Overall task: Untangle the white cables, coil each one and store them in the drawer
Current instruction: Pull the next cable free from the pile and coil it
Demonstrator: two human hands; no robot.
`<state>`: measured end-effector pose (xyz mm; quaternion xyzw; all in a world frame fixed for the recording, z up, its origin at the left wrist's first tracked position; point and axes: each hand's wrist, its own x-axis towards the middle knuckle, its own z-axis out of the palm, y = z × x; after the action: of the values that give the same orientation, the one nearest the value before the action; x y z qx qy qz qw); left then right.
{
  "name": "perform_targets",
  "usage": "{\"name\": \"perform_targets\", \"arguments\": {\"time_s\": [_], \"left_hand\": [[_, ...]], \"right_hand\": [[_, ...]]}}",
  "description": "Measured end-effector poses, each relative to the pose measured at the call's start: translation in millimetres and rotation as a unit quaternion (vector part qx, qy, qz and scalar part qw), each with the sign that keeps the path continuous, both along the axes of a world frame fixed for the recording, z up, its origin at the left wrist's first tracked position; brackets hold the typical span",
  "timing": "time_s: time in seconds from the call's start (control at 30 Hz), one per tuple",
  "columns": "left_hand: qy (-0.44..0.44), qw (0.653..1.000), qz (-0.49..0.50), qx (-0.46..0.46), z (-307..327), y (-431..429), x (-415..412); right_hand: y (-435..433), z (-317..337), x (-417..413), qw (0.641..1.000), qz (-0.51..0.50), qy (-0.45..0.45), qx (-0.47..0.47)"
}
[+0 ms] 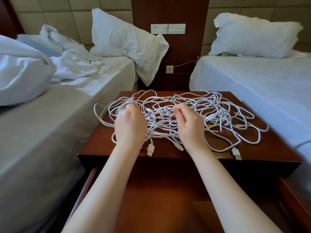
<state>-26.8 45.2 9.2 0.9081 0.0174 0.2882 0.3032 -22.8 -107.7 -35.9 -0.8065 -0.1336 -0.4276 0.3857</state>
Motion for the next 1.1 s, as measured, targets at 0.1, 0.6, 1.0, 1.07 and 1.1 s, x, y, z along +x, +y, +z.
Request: {"name": "perform_targets", "arguments": {"time_s": [0.1,0.6,1.0,1.07,1.1], "left_hand": [[0.021,0.998,-0.040,0.042,-1,-7,-3],[0.367,0.772,-0.456,-0.247,19,-8,-19],[0.209,0.584,-0.541,-0.568,17,-13,-14],[0.163,0.609,-0.500,-0.594,19,-18,-12],[0.132,0.623,-0.479,-0.605,21,-19,-11]], "right_hand": [[1,1,0,0.999,0.005,-0.007,0.038],[-3,3,-3,0.996,0.027,0.022,0.083],[9,2,-3,0.986,0.092,0.079,-0.115],[11,3,-5,0.986,0.084,0.086,-0.118],[10,3,-4,0.984,0.080,0.105,-0.117]]}}
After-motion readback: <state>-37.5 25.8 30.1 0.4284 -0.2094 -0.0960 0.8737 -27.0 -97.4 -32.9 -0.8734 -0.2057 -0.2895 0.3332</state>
